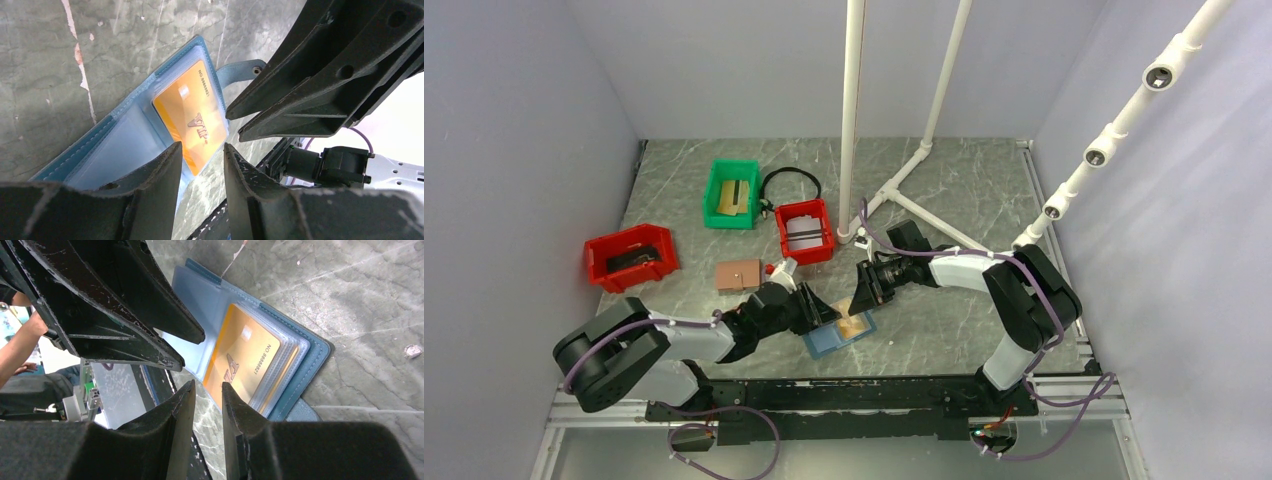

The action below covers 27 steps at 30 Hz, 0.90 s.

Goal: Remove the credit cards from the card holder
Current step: Remove the credit card from the card holder.

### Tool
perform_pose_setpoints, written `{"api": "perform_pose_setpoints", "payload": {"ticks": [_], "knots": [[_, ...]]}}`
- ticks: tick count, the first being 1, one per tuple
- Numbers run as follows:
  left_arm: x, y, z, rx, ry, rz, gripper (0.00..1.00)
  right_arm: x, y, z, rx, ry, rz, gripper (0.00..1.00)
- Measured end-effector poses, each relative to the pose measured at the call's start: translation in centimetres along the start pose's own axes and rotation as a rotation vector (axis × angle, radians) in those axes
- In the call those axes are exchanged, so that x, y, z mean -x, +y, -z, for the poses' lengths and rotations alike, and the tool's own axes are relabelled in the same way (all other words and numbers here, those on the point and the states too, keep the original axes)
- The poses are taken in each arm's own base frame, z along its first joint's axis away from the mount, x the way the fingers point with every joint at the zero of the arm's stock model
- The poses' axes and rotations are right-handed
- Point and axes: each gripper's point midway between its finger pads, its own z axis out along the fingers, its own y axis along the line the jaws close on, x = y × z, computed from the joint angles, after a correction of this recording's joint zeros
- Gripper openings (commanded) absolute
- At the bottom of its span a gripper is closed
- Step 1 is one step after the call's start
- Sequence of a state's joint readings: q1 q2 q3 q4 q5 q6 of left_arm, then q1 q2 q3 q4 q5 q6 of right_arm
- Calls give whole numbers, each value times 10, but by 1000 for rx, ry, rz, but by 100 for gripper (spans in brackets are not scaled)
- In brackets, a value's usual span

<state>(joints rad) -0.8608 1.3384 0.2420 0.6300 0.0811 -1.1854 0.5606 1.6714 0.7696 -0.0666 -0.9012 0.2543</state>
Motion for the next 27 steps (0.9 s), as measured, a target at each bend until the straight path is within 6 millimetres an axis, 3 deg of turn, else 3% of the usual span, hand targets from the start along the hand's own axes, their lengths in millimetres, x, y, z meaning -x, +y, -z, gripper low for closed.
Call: {"api": "perform_pose_setpoints", "payload": {"ticks": [27], "knots": [[-1, 3, 1, 12, 6, 0, 43, 0, 1, 0, 8, 2, 0, 28]]}}
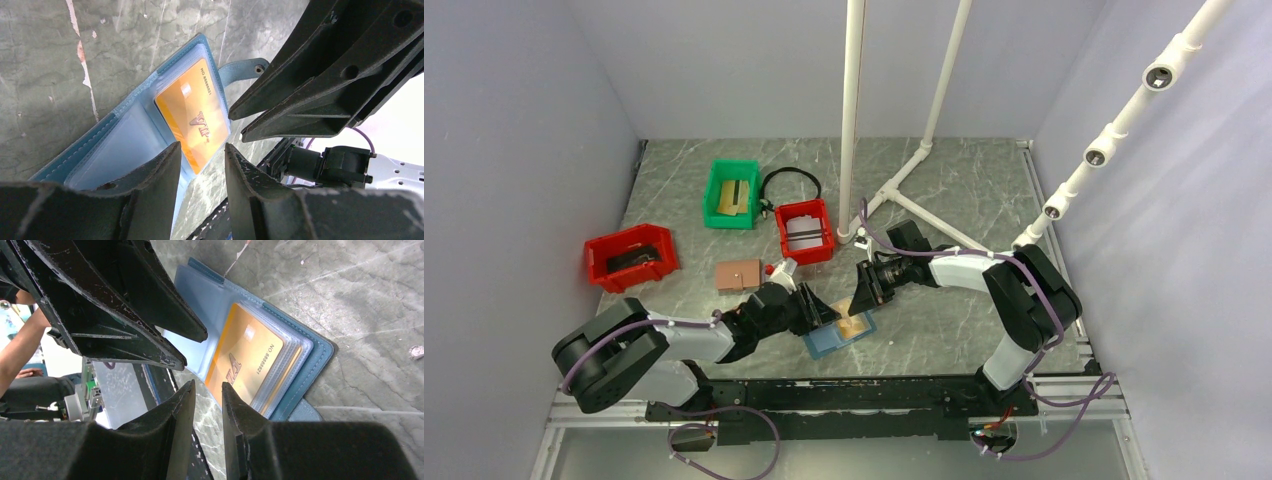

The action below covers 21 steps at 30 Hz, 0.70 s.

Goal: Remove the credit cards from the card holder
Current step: Remove the credit card from the card holder.

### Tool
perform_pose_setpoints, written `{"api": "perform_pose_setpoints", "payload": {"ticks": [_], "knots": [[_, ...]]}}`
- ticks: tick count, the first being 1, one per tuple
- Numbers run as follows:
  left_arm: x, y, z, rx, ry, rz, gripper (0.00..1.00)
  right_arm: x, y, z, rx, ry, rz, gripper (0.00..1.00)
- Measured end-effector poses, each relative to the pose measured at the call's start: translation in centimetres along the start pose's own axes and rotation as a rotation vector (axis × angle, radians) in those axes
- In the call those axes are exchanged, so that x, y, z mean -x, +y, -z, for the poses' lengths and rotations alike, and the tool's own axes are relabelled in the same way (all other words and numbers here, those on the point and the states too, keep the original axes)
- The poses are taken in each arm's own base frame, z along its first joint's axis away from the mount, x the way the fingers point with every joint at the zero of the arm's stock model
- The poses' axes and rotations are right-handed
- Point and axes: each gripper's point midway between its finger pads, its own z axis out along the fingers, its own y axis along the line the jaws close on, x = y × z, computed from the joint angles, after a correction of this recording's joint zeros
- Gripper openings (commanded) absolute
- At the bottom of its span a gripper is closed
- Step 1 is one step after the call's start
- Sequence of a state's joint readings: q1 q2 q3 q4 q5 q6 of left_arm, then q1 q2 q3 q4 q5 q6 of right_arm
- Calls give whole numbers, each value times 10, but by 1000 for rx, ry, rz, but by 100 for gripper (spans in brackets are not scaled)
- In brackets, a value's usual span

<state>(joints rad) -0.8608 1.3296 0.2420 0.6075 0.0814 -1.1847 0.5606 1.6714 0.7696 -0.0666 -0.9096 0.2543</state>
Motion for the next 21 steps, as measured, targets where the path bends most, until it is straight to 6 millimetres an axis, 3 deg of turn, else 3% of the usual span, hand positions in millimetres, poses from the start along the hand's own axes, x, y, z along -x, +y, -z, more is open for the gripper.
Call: {"api": "perform_pose_setpoints", "payload": {"ticks": [21], "knots": [[2, -6, 5, -18, -7, -20, 44, -1, 2, 0, 12, 3, 0, 29]]}}
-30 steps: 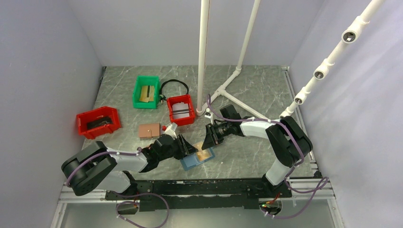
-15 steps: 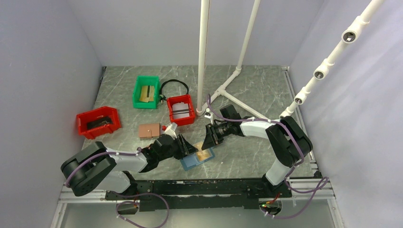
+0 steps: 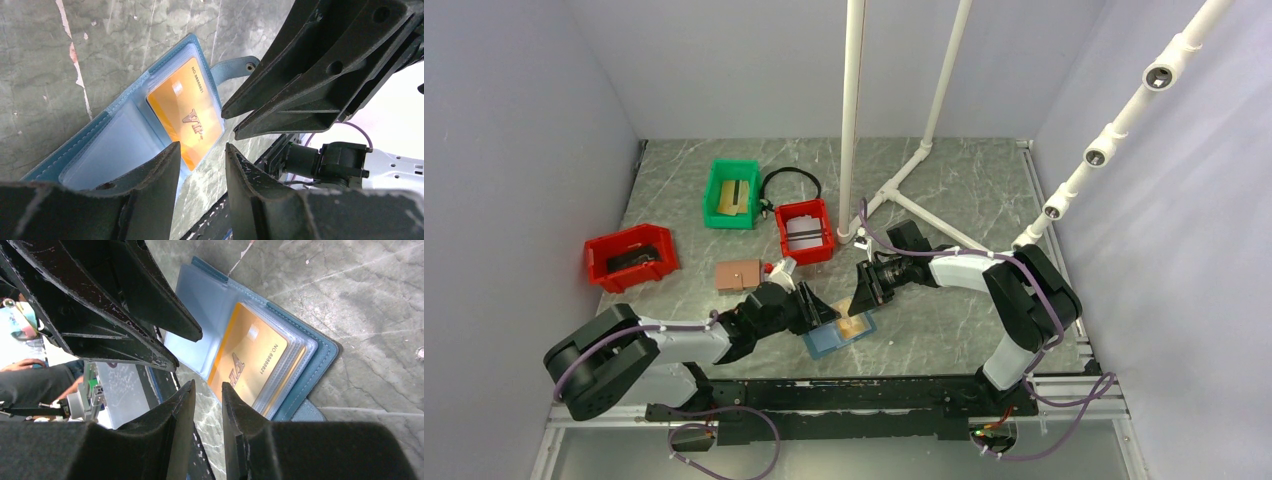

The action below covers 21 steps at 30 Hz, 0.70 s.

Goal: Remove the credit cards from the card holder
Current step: Remove the credit card from the card holder.

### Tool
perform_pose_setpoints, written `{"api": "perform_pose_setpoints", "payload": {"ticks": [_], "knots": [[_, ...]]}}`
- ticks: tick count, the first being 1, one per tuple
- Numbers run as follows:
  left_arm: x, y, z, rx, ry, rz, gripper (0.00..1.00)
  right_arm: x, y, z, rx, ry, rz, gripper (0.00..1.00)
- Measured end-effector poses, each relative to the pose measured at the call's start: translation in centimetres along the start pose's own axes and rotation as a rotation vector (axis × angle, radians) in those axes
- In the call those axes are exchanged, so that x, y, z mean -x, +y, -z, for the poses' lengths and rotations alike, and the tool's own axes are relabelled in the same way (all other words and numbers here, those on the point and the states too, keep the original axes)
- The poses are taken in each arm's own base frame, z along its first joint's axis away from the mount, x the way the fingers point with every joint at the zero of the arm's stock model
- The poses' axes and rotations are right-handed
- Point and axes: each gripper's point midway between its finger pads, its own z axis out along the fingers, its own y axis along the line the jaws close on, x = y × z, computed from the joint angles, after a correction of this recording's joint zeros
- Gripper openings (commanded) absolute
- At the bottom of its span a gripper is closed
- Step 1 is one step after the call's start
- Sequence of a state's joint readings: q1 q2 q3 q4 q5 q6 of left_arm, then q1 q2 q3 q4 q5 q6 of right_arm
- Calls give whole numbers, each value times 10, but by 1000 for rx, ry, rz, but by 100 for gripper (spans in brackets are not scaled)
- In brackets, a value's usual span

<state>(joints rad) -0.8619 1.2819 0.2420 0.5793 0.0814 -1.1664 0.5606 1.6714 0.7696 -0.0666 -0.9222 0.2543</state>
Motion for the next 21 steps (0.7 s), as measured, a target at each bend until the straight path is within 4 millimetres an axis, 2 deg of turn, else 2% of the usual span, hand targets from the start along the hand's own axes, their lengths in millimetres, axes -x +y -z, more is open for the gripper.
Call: {"api": "perform_pose_setpoints", "payload": {"ticks": [21], "knots": [[-1, 1, 1, 6, 4, 1, 43, 0, 0, 0, 0, 0, 0, 29]]}}
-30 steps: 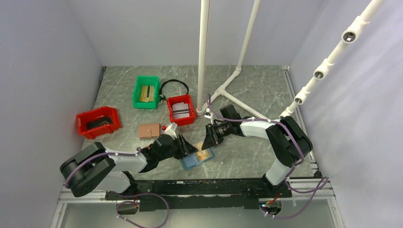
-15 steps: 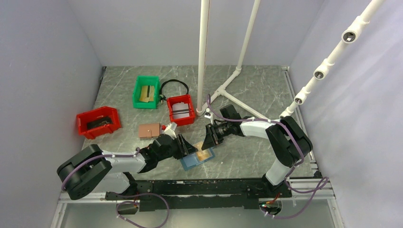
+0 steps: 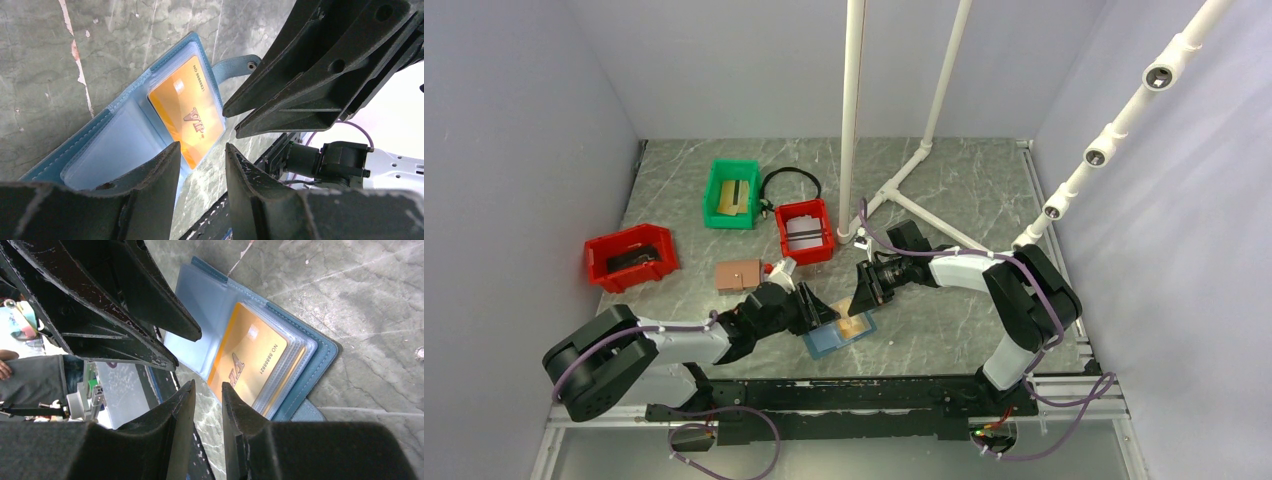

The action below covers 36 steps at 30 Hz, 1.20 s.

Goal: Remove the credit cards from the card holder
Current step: Remove the credit card from the card holder.

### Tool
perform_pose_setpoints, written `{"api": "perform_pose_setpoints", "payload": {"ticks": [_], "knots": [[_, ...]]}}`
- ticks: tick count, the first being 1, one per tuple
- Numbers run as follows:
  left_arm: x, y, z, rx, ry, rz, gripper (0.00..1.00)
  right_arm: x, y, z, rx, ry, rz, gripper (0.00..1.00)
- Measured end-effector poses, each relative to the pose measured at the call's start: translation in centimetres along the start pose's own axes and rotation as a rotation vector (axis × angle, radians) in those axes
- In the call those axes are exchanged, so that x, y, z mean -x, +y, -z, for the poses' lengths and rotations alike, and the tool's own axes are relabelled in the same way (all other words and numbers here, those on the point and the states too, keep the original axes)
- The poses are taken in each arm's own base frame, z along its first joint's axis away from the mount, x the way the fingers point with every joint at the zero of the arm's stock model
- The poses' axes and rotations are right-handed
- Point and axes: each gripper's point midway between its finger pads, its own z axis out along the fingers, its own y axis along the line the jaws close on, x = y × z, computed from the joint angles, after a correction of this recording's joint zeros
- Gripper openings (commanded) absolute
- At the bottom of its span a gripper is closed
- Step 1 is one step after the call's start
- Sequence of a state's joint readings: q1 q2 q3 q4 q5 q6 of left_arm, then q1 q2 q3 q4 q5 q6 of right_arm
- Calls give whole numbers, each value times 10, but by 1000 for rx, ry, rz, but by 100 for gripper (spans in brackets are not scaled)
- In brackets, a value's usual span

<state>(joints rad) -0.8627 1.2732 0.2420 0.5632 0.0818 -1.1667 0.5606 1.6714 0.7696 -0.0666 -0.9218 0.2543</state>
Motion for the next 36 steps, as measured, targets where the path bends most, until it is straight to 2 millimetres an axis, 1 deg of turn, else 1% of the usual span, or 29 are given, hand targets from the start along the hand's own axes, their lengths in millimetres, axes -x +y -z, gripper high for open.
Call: {"api": "perform_pose_setpoints", "payload": {"ticks": [7, 15, 22, 25, 33, 36], "knots": [[1, -2, 0, -7, -3, 4, 43, 1, -5, 0, -31, -7, -1, 29], [1, -4, -4, 6, 2, 40, 42, 2, -22, 0, -126, -19, -13, 29], [-6, 12, -13, 76, 32, 81, 43, 1, -29, 0, -172, -17, -20, 29], [-7, 14, -14, 91, 38, 87, 44, 0, -33, -1, -187, -11, -25, 29], [-10, 18, -15, 110, 49, 89, 43, 0, -32, -3, -179, -6, -23, 28], [-10, 19, -18, 108, 49, 95, 40, 0, -31, -3, -175, -4, -25, 26]]}}
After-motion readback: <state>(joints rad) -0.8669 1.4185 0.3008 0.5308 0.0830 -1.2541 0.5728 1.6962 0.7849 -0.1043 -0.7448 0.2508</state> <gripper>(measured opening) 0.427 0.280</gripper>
